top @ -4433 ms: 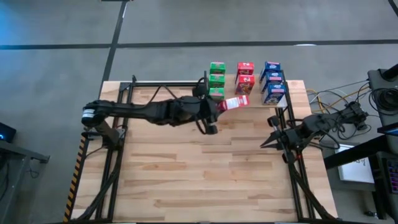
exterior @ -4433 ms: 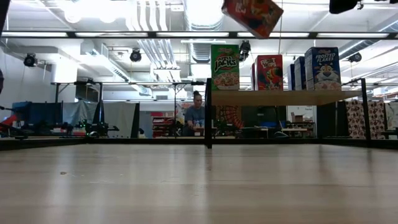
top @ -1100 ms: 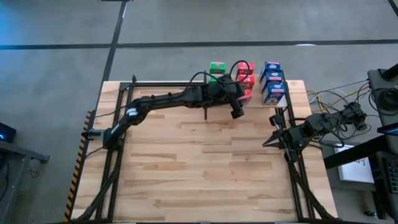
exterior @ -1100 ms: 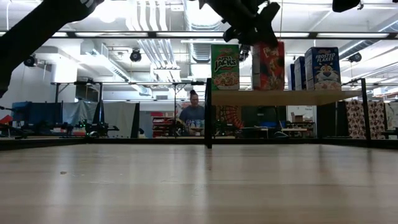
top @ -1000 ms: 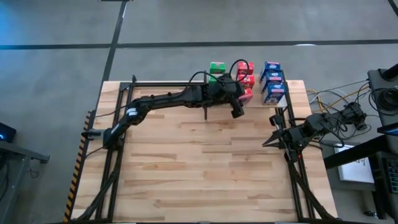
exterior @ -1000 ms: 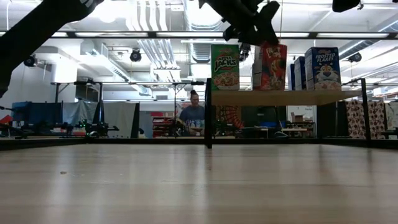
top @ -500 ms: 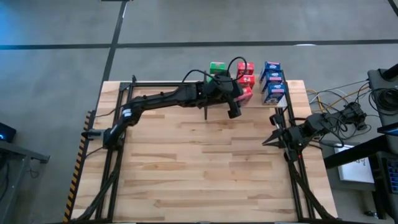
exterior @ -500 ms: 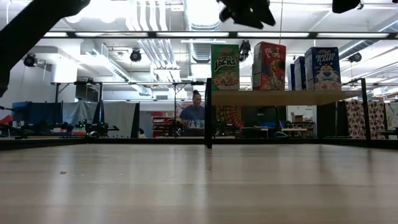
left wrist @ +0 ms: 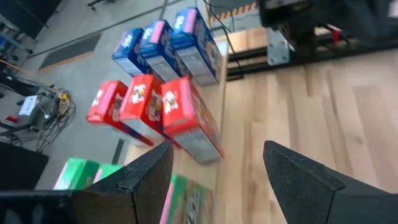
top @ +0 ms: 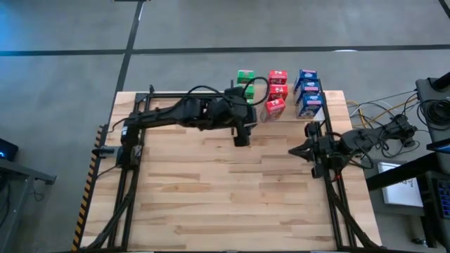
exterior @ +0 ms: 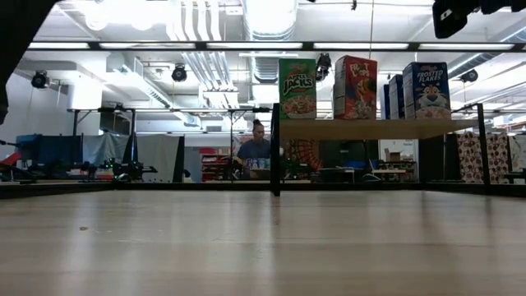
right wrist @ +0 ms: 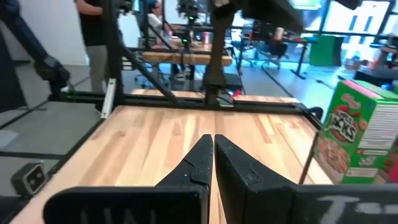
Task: Stack cereal on shelf
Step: Put the red cereal box on the shelf aligned with other red cereal boxes
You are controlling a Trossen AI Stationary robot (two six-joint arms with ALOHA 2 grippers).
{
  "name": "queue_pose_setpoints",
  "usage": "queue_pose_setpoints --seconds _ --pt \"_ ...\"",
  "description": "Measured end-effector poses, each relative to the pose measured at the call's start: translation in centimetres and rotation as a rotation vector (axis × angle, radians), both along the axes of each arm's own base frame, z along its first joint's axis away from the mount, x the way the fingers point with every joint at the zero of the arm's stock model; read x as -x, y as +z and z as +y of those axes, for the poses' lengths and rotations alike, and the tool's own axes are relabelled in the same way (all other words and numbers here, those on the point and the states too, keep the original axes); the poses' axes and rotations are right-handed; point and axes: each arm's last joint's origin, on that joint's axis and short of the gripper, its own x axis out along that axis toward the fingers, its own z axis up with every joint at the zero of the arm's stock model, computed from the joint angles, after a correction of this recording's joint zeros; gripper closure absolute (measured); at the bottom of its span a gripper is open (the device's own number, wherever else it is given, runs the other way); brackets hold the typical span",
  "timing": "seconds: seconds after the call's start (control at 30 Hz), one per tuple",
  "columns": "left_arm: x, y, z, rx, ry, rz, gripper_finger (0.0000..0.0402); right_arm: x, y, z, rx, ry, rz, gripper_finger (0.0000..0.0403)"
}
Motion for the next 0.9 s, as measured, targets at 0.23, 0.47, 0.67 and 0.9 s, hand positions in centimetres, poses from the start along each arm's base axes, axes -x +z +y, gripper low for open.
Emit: queue_pose_setpoints --seconds 0.23,0.47,0.67,0.9 --pt "2.1 0.0 -1.7 0.012 -0.034 0.076 0.0168 -1.2 -0.3 0.2 -0.021 -0.074 0.036 0.0394" --pt "4.8 -2.7 -1.6 0.023 -0.024 0.058 0.0168 -1.5 1.6 -0.5 -0.049 -0.148 0.065 0.0394" --pt "9.3 -4.5 -1.4 0.017 -0.020 -0.136 0.0168 -1.8 4.5 -1.7 -0.033 -0.241 0.092 0.0394" --pt "14.3 -6.1 -1.3 -0.003 -0.031 -0.340 0.0168 -2.8 7.5 -3.5 0.035 -0.363 0.184 0.0394"
